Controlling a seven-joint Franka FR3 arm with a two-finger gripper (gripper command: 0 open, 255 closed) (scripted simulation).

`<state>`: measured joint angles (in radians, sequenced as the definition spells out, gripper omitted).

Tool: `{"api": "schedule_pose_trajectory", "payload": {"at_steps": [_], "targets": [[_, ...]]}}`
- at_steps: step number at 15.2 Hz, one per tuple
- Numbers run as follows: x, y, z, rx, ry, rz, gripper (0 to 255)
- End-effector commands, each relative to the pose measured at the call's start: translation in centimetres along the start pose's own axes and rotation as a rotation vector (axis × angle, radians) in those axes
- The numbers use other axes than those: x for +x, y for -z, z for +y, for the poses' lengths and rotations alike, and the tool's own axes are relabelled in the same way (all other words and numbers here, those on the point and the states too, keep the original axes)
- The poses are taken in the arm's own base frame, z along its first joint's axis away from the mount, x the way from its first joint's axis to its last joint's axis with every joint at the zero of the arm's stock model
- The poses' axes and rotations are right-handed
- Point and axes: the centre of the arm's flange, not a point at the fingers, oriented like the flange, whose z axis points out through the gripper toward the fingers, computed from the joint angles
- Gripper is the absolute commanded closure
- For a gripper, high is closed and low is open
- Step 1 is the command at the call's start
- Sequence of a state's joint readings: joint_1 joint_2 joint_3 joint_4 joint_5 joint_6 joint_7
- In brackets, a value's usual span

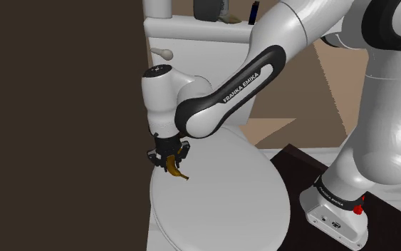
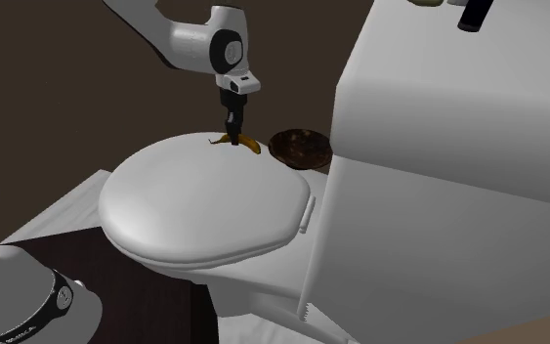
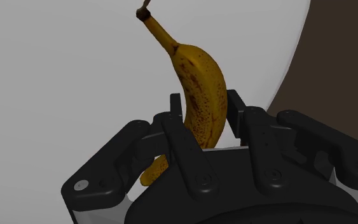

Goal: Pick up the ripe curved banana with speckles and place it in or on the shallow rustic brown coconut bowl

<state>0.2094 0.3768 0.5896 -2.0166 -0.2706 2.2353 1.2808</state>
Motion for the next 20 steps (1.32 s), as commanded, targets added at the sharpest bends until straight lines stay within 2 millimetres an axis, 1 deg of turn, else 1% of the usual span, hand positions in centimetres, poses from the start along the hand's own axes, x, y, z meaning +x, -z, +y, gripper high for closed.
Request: {"api": "schedule_pose_trajectory", "payload": {"at_steps": [1, 4, 20], "targets": [[0.0, 0.0, 0.0, 0.000, 0.000, 0.000, 255], [0.0, 0.0, 0.0, 0.000, 0.000, 0.000, 255], [-0.3, 8.4, 0.6, 0.000, 0.000, 0.000, 255]]}}
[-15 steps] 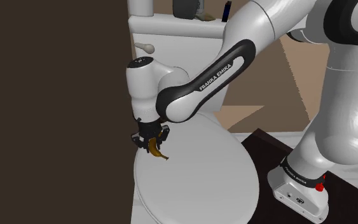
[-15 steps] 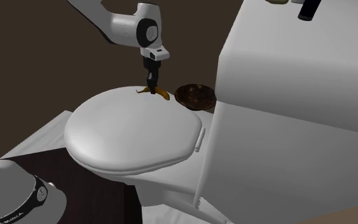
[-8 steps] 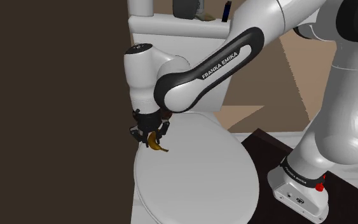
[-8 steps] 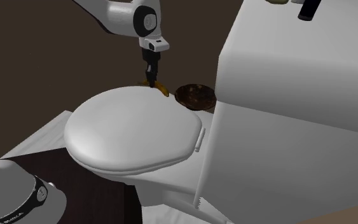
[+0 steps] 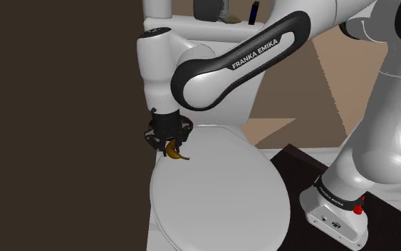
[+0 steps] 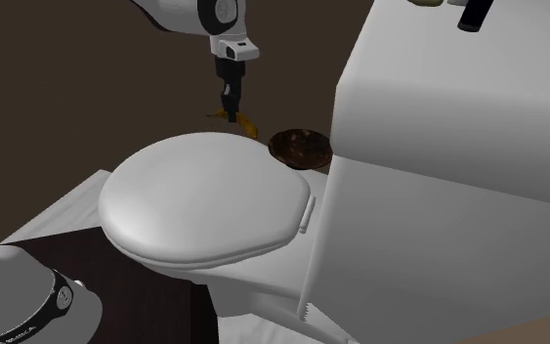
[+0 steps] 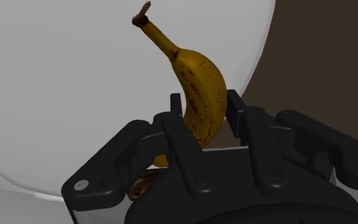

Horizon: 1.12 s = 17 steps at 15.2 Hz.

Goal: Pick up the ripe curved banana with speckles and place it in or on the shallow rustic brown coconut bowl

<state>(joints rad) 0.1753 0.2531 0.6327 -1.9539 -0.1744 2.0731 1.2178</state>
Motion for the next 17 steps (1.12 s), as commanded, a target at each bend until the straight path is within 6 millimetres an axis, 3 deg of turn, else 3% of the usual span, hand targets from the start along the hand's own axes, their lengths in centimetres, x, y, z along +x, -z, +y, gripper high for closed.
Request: {"api": "schedule_pose_trajectory", "payload": {"at_steps": [1, 7, 17], "targets": [[0.0, 1.0, 0.1, 0.000, 0.000, 0.000, 255], [-0.1, 4.1, 0.3, 0.000, 0.000, 0.000, 255], [13.0, 4.3, 1.9, 0.000, 0.000, 0.000, 255]]}}
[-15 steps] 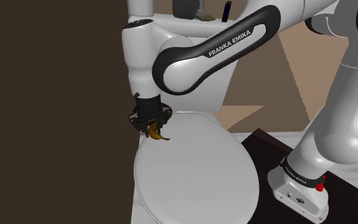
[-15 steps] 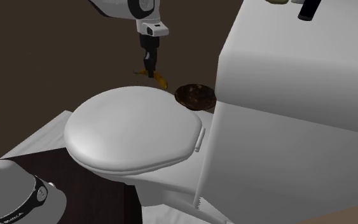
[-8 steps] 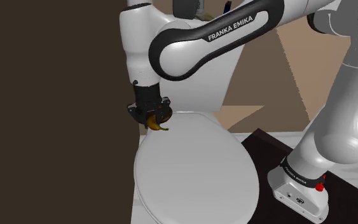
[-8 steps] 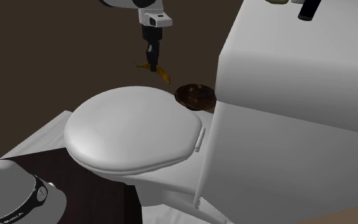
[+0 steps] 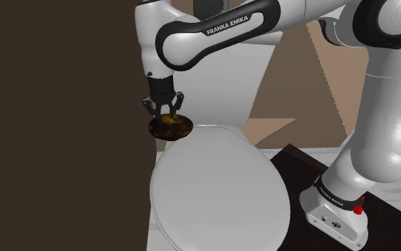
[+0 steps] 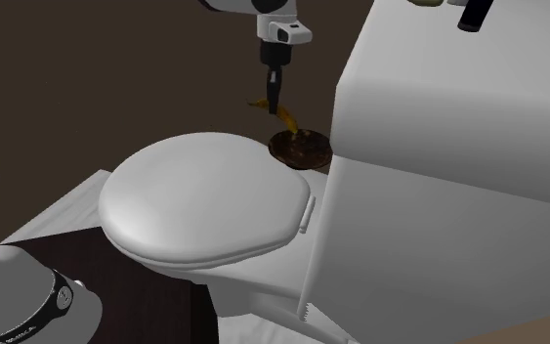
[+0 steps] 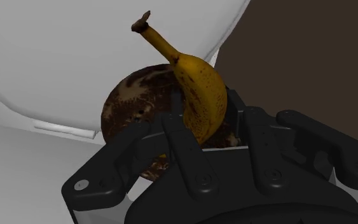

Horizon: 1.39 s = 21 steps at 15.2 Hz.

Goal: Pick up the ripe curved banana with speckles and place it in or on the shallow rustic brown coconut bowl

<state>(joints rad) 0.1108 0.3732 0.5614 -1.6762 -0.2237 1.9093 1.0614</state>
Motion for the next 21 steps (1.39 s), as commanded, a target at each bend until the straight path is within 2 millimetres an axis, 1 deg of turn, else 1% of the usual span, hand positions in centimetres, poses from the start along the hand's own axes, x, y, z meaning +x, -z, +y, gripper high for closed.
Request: {"api": "schedule_pose_trajectory", "payload": {"at_steps": [1, 4, 5, 18, 21], "targets": [[2.5, 0.0, 0.4, -0.001, 0.001, 0.000, 255], [6.4, 0.1, 0.9, -0.001, 0.001, 0.000, 255], [7.4, 0.1, 1.0, -0.001, 0.001, 0.000, 255], [7.6, -6.8, 0.5, -0.001, 0.001, 0.000, 255], [7.6, -6.8, 0.5, -0.001, 0.001, 0.000, 255]]}}
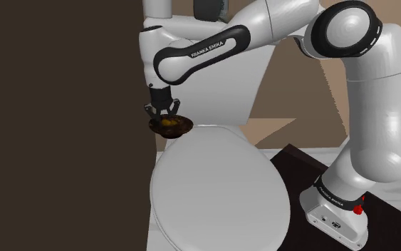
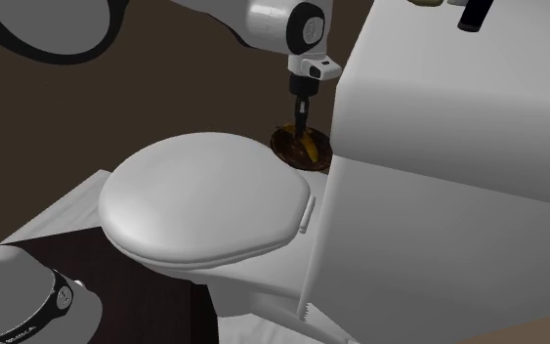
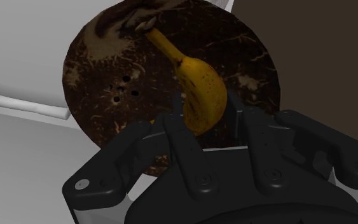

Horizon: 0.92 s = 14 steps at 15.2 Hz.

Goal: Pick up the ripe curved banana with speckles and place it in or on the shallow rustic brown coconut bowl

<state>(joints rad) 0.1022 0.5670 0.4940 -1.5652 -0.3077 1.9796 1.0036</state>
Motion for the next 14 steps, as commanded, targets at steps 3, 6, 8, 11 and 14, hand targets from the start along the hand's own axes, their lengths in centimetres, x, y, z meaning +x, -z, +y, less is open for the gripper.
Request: {"api": "schedule_pose_trajectory", "payload": {"at_steps": [3, 6, 8, 11, 14], "targets": [[0.0, -0.1, 0.0, 0.000, 0.000, 0.000, 255], [0.0, -0.1, 0.0, 0.000, 0.000, 0.000, 0], [0.0, -0.1, 0.0, 0.000, 0.000, 0.000, 0], [0.0, -0.1, 0.0, 0.000, 0.000, 0.000, 0], [0.0, 3.9, 0.0, 0.000, 0.000, 0.000, 0]]}}
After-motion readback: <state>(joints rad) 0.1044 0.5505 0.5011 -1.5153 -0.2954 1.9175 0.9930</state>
